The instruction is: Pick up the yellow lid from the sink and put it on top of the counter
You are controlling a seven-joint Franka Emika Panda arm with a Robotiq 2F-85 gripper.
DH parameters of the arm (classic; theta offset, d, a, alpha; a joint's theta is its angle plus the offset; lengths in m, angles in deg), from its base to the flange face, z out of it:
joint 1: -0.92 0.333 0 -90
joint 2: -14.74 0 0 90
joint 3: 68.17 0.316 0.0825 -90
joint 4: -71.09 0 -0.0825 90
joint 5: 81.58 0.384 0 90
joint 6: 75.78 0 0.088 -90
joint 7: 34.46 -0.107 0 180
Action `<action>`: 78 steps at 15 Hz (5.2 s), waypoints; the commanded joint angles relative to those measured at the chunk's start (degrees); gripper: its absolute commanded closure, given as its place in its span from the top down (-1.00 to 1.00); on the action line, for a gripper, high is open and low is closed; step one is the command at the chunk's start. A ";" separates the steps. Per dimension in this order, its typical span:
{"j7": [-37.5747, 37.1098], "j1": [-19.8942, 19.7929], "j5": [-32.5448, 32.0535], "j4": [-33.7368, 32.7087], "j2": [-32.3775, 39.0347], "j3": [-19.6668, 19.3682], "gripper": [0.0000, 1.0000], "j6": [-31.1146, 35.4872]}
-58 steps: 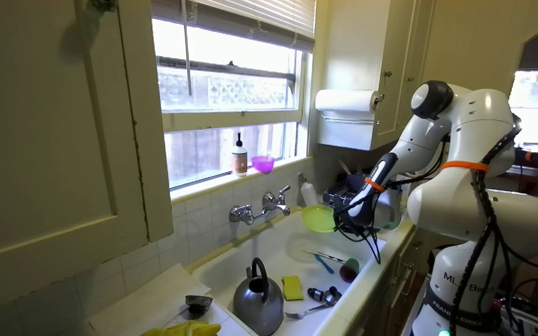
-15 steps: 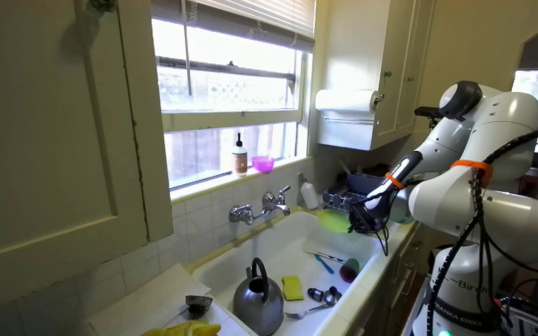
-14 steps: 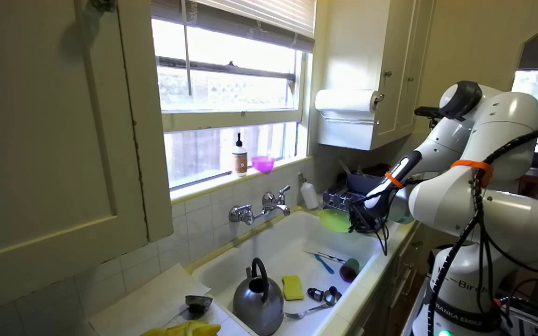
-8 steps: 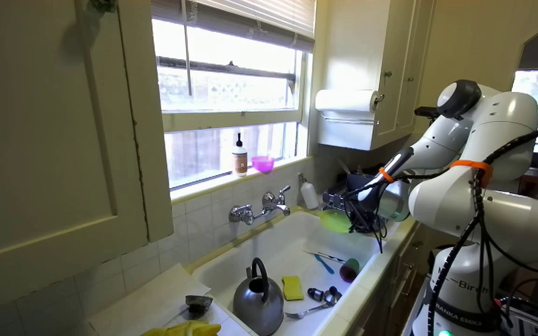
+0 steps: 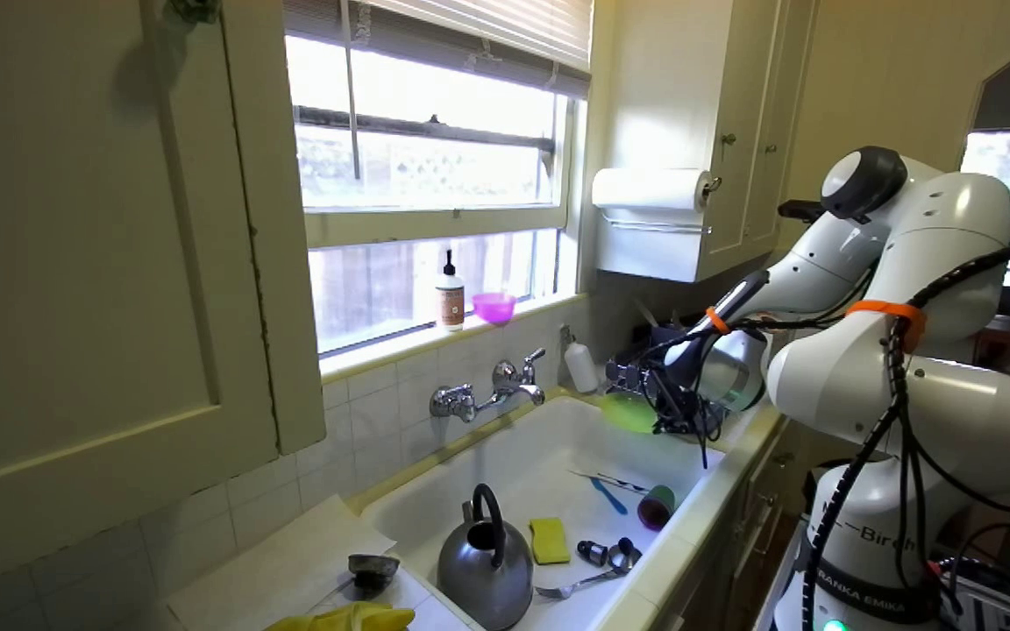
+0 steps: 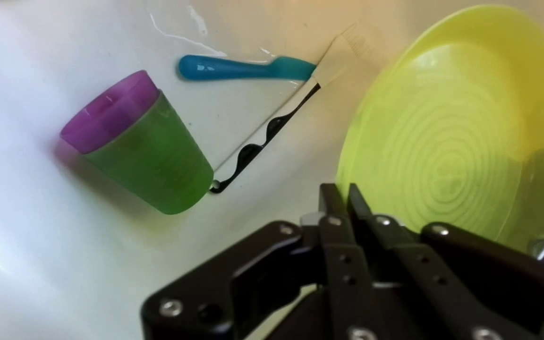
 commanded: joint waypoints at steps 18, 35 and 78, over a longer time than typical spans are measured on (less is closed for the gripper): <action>1.59 -0.44 9.06 -3.47 1.22 0.07 -0.39 1.67; 8.80 -3.50 -2.96 -2.99 6.06 4.23 1.00 9.47; 27.72 21.31 13.09 -10.50 -0.37 -11.26 -1.00 -3.92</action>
